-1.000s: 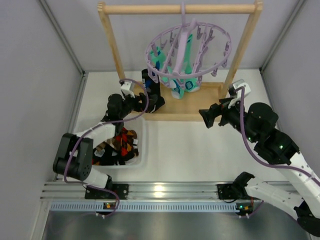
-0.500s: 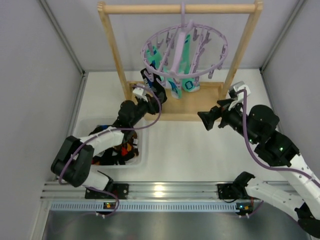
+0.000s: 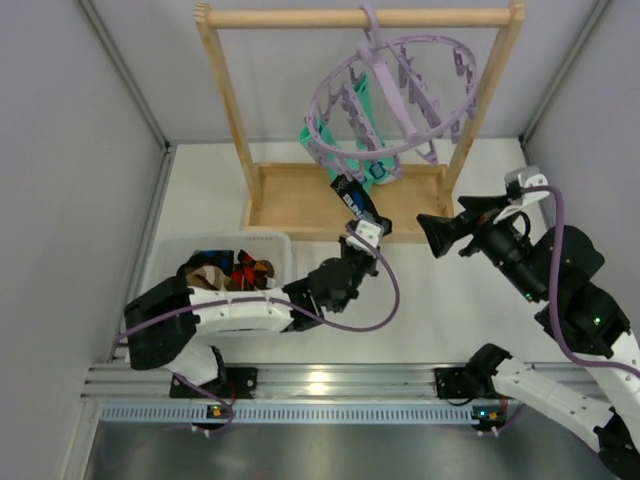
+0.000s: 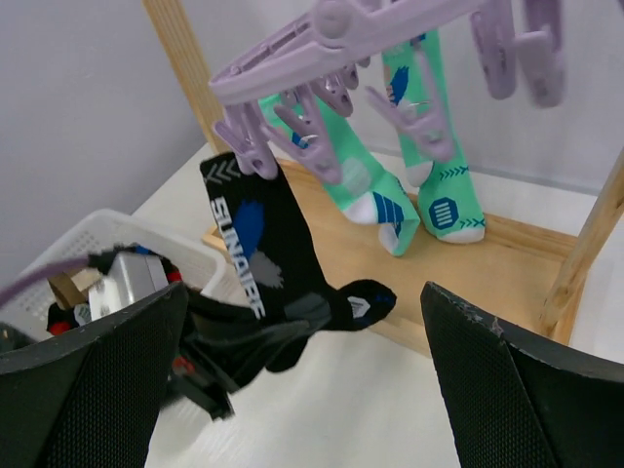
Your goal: Remove the socks clipped to the hanger
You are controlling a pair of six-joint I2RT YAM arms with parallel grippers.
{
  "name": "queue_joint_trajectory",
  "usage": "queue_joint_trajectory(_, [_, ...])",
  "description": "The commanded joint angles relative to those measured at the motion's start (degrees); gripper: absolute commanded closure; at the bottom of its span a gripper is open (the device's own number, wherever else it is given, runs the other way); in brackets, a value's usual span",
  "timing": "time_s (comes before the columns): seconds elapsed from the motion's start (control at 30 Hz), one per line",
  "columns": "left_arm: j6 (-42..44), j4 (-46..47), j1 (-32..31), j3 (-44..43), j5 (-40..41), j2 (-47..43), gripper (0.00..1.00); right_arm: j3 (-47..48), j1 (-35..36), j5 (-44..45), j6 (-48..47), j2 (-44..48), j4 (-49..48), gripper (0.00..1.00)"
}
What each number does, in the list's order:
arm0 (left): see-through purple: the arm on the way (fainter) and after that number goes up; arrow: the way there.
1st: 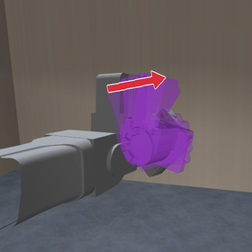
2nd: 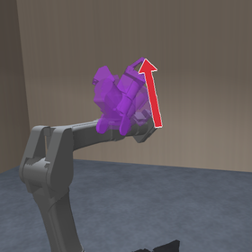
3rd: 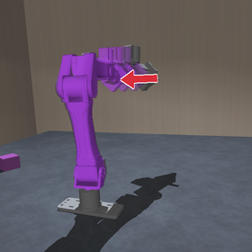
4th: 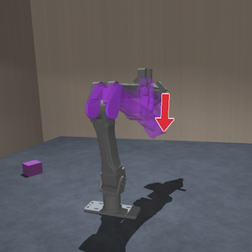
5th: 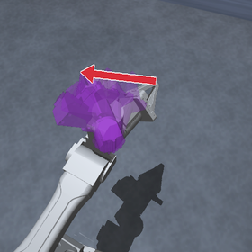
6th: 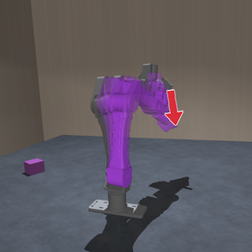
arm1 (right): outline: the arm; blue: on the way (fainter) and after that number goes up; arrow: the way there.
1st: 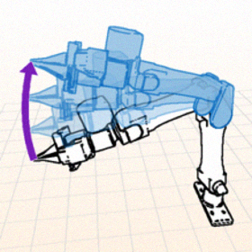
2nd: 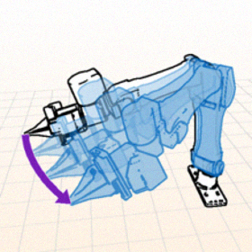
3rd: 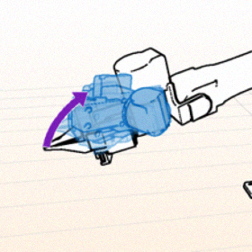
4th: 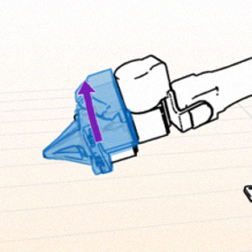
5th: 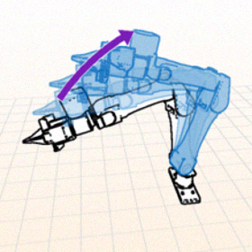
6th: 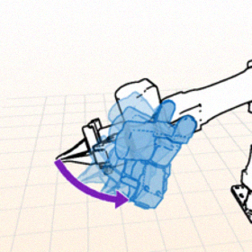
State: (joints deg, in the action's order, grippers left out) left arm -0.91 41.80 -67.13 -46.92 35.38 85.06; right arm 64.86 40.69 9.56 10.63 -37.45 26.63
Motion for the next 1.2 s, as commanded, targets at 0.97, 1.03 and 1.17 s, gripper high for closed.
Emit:
queue_joint_trajectory(0.97, [22.2, -0.5, -14.6, -24.1, 23.2, 24.5, 1.00, 35.2, 0.6, 4.2, -9.0, -35.3, 22.0, 0.36])
queue_joint_trajectory(1.03, [22.0, -0.5, -14.6, -24.0, 23.2, 24.4, 1.00, 35.2, 1.1, 5.5, -9.7, -36.5, 20.8, 0.38])
queue_joint_trajectory(1.17, [21.6, -0.5, -14.6, -23.7, 23.1, 24.2, 1.00, 35.4, 1.2, 8.0, -12.2, -38.2, 19.2, 0.38])
